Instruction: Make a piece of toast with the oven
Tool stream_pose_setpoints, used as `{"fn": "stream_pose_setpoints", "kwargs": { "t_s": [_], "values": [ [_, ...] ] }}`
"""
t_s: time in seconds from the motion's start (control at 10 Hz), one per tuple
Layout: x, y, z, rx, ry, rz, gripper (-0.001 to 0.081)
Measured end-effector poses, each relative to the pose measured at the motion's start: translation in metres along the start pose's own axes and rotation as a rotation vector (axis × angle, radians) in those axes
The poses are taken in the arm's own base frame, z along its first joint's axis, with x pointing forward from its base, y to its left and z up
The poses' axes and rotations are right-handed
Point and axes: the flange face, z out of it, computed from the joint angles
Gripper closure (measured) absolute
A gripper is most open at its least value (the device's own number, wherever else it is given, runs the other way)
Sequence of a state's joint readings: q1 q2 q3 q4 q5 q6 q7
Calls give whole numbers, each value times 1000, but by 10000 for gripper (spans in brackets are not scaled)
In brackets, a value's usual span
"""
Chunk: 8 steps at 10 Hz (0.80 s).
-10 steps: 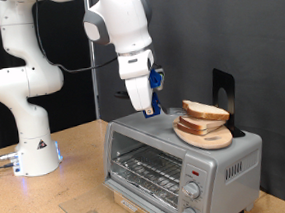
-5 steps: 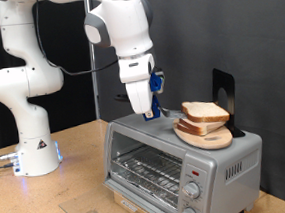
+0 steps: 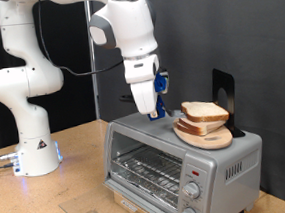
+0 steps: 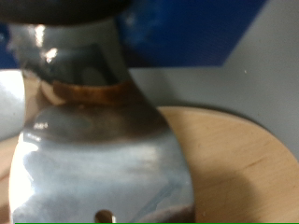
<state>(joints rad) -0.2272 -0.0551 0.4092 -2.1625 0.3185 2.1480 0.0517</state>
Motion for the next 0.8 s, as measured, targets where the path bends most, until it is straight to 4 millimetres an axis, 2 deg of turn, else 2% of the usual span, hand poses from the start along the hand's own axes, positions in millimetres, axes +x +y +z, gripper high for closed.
{"fn": "stream_pose_setpoints", "kwargs": {
  "t_s": [0.5, 0.8],
  "values": [
    [6, -9, 2, 8, 16, -1, 542],
    [15, -9, -2, 53, 100, -12, 542]
  ]
}}
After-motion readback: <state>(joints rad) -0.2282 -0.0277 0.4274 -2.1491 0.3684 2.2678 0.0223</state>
